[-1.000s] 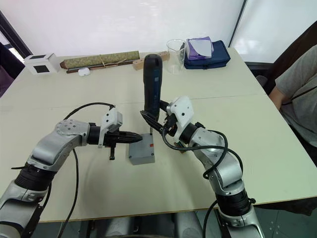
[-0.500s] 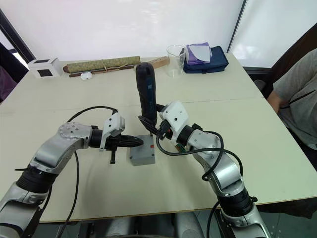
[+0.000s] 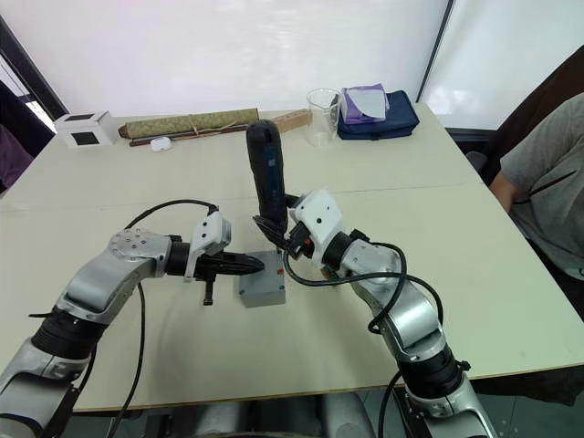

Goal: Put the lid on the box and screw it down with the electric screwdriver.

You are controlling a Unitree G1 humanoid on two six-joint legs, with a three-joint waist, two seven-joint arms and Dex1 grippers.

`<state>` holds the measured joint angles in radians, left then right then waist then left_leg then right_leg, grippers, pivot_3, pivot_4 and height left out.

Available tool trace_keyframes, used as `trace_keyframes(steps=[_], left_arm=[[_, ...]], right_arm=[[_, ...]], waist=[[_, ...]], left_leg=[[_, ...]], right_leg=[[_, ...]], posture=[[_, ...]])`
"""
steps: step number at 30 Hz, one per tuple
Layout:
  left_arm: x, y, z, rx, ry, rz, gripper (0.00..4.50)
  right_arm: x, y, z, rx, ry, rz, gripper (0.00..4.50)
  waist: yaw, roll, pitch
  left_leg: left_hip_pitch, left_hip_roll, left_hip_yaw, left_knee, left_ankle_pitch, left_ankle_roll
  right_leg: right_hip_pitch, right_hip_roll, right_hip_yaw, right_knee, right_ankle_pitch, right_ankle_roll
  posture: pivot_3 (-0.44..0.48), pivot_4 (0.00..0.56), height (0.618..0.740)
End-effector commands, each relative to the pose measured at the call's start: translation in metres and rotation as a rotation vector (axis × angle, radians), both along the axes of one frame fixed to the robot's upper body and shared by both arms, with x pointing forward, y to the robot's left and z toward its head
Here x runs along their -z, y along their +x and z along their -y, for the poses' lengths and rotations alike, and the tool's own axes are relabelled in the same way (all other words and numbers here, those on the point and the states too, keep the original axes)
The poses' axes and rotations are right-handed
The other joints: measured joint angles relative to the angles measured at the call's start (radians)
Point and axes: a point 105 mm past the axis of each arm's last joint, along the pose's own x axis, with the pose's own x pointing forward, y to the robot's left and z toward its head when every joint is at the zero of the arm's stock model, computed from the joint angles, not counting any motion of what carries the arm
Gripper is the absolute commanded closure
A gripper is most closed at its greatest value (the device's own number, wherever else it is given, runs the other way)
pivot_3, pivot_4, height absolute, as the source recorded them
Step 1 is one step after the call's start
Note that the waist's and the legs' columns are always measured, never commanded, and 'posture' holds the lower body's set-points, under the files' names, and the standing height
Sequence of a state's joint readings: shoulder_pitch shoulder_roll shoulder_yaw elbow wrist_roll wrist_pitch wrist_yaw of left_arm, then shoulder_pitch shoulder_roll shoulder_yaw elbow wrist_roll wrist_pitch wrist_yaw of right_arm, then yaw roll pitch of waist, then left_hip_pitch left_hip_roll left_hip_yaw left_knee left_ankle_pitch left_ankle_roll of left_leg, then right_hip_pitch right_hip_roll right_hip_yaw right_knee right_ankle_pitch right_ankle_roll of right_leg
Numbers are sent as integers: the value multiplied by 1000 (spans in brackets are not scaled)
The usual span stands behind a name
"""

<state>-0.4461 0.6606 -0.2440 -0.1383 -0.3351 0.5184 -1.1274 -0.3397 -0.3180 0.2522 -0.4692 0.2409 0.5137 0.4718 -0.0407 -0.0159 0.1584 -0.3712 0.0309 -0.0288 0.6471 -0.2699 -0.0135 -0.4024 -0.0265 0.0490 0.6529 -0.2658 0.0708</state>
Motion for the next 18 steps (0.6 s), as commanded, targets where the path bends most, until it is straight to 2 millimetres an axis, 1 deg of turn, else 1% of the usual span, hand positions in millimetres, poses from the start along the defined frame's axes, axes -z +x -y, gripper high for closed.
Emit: trace_keyframes(steps=[1,11,16,18], left_arm=[[12,-3,1,3,34,-37,4500],[13,-4,6,11,27,-36,4500],[16,-4,10,12,16,-35,4500],[17,-5,14,17,4,-37,4500]], right_arm=[[47,4,7,41,-79,-187,2324],[46,2,13,40,-93,-178,2324],[41,1,16,31,-100,-166,2324],[35,1,18,28,-91,-148,2324]], waist=[[0,0,0],[1,0,-2],[3,0,-2],[4,0,-2]], left_leg=[[0,0,0,0,0,0],[0,0,0,-1,0,0],[0,0,0,-1,0,0],[0,0,0,-1,0,0]], right_leg=[[0,0,0,0,0,0],[0,0,0,-2,-1,1],[0,0,0,-3,-1,1],[0,0,0,-3,-1,1]], posture=[[0,150,740],[0,150,740],[0,150,740],[0,150,740]])
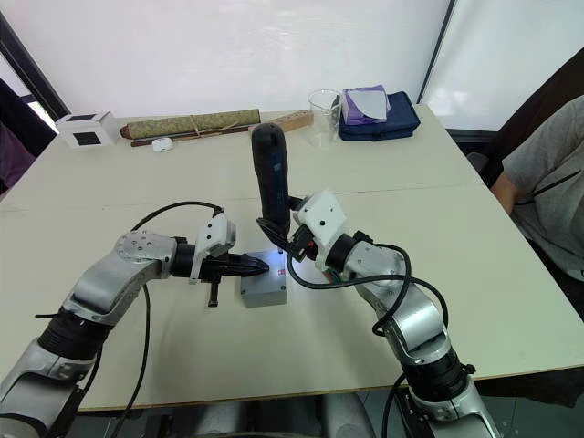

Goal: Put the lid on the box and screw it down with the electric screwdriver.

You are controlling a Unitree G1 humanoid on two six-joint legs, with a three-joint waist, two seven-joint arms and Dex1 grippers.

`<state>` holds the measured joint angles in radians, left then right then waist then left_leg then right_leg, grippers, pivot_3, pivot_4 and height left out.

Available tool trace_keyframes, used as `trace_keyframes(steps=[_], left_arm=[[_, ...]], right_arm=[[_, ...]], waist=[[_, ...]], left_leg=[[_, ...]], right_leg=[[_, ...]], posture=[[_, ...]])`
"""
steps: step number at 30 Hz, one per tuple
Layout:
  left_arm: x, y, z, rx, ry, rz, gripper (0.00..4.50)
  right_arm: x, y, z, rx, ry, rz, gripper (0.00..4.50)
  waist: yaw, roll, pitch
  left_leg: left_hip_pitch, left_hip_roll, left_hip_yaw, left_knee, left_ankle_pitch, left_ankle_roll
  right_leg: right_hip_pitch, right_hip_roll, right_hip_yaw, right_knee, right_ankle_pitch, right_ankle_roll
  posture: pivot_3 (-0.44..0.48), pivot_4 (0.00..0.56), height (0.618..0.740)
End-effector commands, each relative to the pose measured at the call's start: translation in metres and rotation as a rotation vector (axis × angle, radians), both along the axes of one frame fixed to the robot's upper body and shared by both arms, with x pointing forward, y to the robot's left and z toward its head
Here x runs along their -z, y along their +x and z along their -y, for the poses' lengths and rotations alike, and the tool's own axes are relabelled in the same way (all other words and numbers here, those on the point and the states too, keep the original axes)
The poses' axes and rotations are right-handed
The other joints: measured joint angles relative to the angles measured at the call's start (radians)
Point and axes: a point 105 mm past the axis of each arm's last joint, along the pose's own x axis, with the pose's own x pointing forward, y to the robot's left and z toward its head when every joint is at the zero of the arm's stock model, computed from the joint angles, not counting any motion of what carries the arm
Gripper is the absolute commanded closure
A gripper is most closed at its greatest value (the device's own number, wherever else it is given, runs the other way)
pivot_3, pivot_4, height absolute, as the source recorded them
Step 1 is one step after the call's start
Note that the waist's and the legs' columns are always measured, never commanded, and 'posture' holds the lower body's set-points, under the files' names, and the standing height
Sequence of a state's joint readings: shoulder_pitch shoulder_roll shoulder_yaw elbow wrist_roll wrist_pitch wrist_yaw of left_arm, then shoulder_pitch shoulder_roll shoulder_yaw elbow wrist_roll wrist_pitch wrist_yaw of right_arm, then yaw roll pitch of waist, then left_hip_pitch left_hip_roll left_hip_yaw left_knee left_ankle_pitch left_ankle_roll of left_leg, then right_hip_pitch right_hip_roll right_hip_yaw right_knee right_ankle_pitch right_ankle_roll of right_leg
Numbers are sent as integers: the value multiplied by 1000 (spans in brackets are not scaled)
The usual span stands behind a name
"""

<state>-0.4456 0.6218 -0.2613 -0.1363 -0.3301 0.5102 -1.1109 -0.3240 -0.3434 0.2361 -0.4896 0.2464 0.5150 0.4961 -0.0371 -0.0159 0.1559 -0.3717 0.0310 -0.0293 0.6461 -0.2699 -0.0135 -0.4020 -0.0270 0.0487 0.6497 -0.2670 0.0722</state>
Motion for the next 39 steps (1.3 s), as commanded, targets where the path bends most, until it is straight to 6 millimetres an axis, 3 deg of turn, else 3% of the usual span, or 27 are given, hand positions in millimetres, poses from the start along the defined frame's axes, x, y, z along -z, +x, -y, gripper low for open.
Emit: trace_keyframes(steps=[1,6,8,11,14,16,20,25,31,39], left_arm=[[14,-5,4,4,26,-38,4500],[15,-3,2,-13,9,-36,4500],[9,2,-5,-47,-25,-41,4500],[1,4,-7,-60,-59,-47,4500],[-33,9,-10,-49,-186,-51,4500],[-51,13,-9,-38,-228,-26,4500],[-74,-4,4,65,-256,-20,4500],[-74,-25,14,193,-163,18,4500],[-69,-26,20,218,-128,52,4500],[-60,-25,14,202,-90,41,4500]], right_arm=[[29,5,13,33,-69,-136,2324],[-12,4,19,2,-40,-78,2324],[-53,6,27,-6,19,-32,2324],[-89,6,38,-3,72,-7,2324],[-166,17,81,105,256,44,2324],[-181,25,109,174,332,-55,2324],[-113,21,157,301,101,-525,2324],[-42,3,203,477,-125,-867,2324],[-13,0,218,517,-129,-1054,2324],[11,14,222,572,-184,-1105,2324]], waist=[[1,0,0],[2,0,1],[2,2,4],[2,3,13],[-1,6,22],[1,7,31],[31,2,29],[22,11,36],[11,15,39],[13,14,39]], left_leg=[[0,0,0,0,0,0],[-1,0,0,0,0,0],[-2,0,0,0,0,0],[-5,0,0,0,0,0],[-11,0,-1,0,0,0],[-23,0,0,2,0,0],[-31,0,-5,1,1,0],[-38,-1,3,1,-2,4],[-36,0,5,1,-2,5],[-36,1,3,5,-1,3]], right_leg=[[0,0,0,0,0,0],[-1,0,0,-1,0,0],[-1,-1,0,-1,1,-1],[-5,-1,0,0,2,-2],[-11,0,0,0,2,-2],[-24,-1,1,4,6,0],[-27,0,-6,-1,7,1],[-32,-4,-2,-7,6,2],[-39,4,5,0,5,4],[-38,7,5,1,10,2]], posture=[[0,150,740],[0,150,740],[0,150,740],[0,150,740],[0,150,740],[0,150,740],[0,150,740],[0,150,740],[0,150,740],[0,150,740]])
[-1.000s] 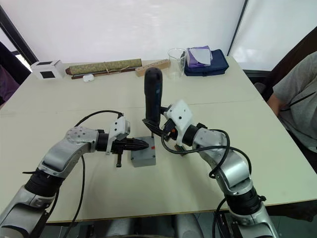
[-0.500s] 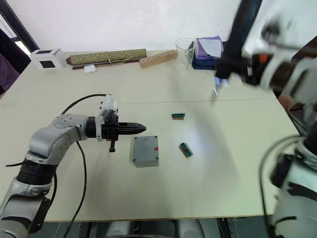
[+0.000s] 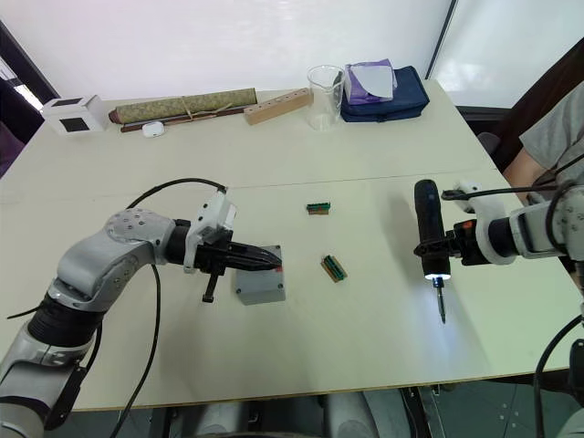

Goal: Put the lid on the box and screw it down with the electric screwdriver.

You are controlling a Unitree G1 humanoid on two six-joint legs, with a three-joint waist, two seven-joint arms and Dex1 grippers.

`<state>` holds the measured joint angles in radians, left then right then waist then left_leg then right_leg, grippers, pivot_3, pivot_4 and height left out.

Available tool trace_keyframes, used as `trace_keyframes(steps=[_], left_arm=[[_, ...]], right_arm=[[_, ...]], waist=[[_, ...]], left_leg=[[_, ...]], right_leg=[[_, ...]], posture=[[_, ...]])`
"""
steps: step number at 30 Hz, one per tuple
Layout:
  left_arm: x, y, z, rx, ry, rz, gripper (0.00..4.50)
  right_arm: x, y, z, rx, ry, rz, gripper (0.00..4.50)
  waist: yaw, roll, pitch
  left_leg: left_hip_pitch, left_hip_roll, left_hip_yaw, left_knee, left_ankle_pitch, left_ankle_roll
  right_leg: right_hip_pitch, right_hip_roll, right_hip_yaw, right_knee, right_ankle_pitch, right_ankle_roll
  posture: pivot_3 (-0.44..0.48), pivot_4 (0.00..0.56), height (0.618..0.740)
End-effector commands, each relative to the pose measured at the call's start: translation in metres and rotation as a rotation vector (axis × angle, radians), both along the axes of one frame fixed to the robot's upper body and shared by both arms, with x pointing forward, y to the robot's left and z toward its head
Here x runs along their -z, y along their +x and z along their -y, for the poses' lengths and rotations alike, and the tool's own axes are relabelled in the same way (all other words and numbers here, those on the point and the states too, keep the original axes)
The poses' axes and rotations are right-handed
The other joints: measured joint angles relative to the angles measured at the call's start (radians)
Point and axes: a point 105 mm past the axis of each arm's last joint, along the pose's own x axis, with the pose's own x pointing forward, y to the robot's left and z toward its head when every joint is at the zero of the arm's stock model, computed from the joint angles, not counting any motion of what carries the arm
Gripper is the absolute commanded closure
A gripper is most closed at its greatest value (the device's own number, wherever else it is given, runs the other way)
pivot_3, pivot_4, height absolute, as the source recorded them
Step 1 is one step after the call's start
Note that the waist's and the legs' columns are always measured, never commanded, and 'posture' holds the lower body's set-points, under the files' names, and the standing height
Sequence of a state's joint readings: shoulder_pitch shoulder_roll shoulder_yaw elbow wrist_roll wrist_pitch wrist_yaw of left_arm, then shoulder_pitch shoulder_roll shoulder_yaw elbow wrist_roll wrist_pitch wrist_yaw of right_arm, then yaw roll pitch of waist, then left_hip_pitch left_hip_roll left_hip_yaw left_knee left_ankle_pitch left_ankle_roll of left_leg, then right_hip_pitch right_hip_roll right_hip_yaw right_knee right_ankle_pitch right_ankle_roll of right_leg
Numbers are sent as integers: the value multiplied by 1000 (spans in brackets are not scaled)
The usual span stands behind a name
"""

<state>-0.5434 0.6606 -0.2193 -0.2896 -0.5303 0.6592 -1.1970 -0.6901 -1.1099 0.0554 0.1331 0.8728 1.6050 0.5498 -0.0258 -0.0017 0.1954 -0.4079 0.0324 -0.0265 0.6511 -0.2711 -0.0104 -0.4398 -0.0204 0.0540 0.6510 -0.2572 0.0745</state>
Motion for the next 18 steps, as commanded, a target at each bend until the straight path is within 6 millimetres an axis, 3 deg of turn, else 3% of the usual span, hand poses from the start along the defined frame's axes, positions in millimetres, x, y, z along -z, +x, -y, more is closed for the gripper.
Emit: trace_keyframes(steps=[1,3,4,7,11,13,15,17,18], left_arm=[[-7,2,-4,-8,8,55,4500],[-7,5,-6,-27,9,56,4500],[-7,6,-9,-42,14,54,4500],[-8,11,-21,-83,34,44,4500],[-14,27,-52,-210,78,38,4500],[-13,26,-73,-260,126,50,4500],[-20,25,-90,-336,99,18,4500],[-25,23,-100,-393,56,-31,4500],[-16,13,-106,-400,97,-63,4500]], right_arm=[[-13,13,0,-18,-28,81,2324],[-12,16,2,-14,-37,88,1350],[-13,19,2,-19,-44,101,1199],[-17,24,2,-44,-75,143,144],[-45,32,12,-104,-150,320,37],[-79,34,5,-203,-138,526,37],[-110,19,-21,-326,29,687,37],[-115,-8,-46,-453,200,743,37],[-98,-27,-56,-515,270,705,37]], waist=[[3,0,0],[5,0,0],[6,0,0],[7,0,0],[7,0,0],[7,-1,1],[4,-1,0],[6,-2,1],[7,-2,0]], left_leg=[[0,0,0,0,0,0],[0,0,0,0,0,0],[0,0,0,0,0,0],[-1,0,0,1,0,-1],[-1,0,0,0,0,-1],[-1,0,0,0,0,-1],[0,0,1,0,0,-1],[0,1,0,-2,0,-1],[0,2,-1,-1,0,-1]], right_leg=[[0,0,0,0,0,0],[0,0,0,0,0,0],[0,0,0,0,0,0],[0,0,0,0,0,0],[0,0,0,0,0,0],[0,0,0,0,0,0],[-1,0,0,-1,0,1],[0,0,-1,-1,0,1],[0,1,-2,0,0,0]], posture=[[0,150,740],[0,150,740],[0,150,740],[0,150,740],[0,150,740],[0,150,740],[0,150,740],[0,150,740],[0,150,740]])
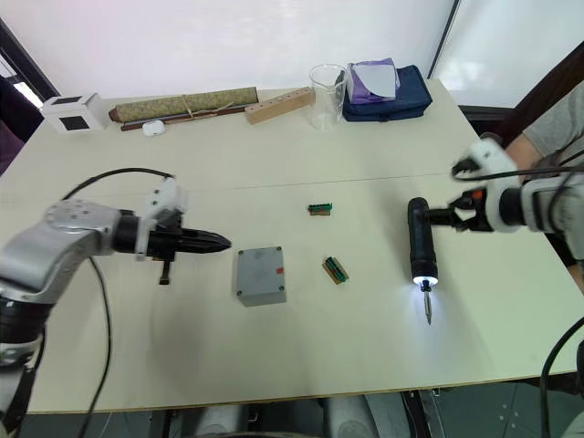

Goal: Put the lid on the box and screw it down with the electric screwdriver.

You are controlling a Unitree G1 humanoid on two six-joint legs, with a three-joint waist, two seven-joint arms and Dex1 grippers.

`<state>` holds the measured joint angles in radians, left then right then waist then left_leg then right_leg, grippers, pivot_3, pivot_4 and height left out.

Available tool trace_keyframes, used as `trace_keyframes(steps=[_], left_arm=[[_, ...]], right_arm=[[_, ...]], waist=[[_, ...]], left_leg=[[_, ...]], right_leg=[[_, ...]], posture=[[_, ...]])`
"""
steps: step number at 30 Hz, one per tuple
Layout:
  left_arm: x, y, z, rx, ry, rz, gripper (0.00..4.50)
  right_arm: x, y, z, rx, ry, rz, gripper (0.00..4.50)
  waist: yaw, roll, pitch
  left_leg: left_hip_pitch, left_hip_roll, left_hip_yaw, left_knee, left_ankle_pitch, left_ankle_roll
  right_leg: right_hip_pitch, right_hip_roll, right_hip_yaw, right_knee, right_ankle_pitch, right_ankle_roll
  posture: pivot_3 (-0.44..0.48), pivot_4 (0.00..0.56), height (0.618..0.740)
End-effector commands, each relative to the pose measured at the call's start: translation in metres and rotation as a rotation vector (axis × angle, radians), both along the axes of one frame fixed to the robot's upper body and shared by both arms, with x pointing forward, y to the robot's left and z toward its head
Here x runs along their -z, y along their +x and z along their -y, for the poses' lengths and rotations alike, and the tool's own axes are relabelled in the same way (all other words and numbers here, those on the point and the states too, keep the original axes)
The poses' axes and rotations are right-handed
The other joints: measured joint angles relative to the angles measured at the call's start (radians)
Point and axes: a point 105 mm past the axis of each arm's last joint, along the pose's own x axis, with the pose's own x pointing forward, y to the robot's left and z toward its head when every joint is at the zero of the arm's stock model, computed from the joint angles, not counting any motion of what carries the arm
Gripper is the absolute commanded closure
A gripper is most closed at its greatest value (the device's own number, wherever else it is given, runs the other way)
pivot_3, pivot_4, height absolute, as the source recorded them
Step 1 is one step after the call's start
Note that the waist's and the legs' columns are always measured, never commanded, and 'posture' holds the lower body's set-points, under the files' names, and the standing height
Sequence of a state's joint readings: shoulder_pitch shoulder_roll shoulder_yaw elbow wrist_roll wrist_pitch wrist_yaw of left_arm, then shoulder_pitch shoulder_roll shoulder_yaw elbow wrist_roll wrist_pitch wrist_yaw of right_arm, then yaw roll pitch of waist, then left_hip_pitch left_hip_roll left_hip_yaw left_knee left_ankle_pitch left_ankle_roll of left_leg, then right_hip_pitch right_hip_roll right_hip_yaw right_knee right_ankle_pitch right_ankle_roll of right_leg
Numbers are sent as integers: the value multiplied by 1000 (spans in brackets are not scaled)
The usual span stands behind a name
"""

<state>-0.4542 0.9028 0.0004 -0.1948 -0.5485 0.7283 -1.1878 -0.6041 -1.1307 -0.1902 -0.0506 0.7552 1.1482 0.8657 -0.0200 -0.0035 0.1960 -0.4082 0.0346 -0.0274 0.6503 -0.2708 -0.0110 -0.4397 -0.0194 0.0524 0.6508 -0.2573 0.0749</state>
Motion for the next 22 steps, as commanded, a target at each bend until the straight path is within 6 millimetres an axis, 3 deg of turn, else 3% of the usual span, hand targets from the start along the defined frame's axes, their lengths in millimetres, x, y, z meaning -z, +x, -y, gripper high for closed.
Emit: trace_keyframes(steps=[1,6,9,12,18,22], left_arm=[[1,-21,-18,-43,20,-56,4500],[19,-50,-30,-55,52,-205,4500],[32,-62,-36,-56,122,-236,4500],[36,-68,-36,-57,138,-246,4500],[52,-98,-25,-12,128,-365,4500],[51,-94,-22,-40,84,-330,4500]], right_arm=[[7,-60,-44,-306,160,44,37],[68,-107,-74,-382,183,-35,37],[89,-128,-88,-449,170,-59,37],[97,-127,-89,-430,180,-63,37],[108,-127,-98,-504,169,-85,37],[106,-119,-103,-539,143,-68,37]], waist=[[5,-5,-2],[13,-8,-3],[7,-9,-3],[-1,-11,-3],[1,-11,-4],[3,-11,-4]], left_leg=[[0,1,-1,0,0,0],[3,3,-2,0,-1,0],[7,2,-2,2,0,0],[18,2,2,1,0,-1],[18,4,2,-1,0,-1],[17,5,2,-1,0,-1]], right_leg=[[1,1,-1,0,0,0],[6,0,-5,0,-2,-3],[10,-1,-4,0,-3,-3],[18,-1,-1,0,-5,-5],[17,1,-1,0,-4,-7],[16,2,0,0,-3,-9]], posture=[[0,150,740],[0,150,740],[0,150,740],[0,150,740],[0,150,740],[0,150,740]])
